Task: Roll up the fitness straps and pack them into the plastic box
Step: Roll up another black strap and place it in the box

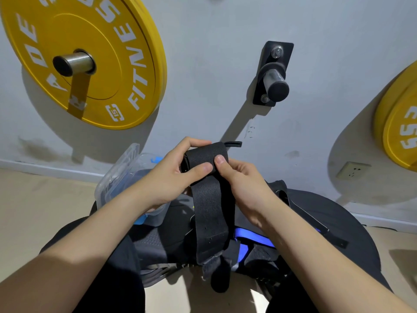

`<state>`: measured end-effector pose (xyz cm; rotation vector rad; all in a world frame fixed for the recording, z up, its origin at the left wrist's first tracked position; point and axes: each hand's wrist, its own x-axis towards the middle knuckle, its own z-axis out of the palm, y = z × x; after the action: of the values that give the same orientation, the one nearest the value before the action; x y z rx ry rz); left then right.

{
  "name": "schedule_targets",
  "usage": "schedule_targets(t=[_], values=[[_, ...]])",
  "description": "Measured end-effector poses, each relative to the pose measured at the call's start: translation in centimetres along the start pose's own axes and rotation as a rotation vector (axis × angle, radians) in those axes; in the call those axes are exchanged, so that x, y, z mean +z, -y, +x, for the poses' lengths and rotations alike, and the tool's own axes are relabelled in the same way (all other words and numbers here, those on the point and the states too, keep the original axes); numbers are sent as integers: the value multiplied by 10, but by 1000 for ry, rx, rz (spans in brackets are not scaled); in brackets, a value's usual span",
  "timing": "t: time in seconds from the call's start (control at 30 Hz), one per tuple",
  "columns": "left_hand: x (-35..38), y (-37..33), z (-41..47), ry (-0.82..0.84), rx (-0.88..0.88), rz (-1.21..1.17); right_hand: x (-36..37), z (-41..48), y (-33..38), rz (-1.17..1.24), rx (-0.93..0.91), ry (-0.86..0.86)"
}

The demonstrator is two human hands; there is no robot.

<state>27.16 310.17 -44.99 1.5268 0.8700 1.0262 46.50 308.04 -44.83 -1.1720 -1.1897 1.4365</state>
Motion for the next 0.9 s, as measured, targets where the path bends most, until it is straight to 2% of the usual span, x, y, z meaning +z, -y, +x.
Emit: schedule_targets(t=[0.13,0.23,0.33,0.47,0.63,0.73,0.83,0.9], values=[[-7,0,4,-106,78,206,0,2,1,7,68,-48],[-14,-1,6,-178,20,252,-7,3,8,145,106,-9],[-16,-6,5,-50,-84,124,-17,5,15,276,47,2],[-12,-3,-2,175,-10,356,-27,7,17,351,-25,-1],[-6,3,0,145,-62,379,-38,9,22,377,-46,31],[-3,-1,0,139,-63,364,-34,11,16,213,-136,42],[-2,-1,-2,158,-68,344,-32,16,5,-197,-309,-146],[-3,0,-2,173,-79,285,-33,24,-3,-293,-328,-240]])
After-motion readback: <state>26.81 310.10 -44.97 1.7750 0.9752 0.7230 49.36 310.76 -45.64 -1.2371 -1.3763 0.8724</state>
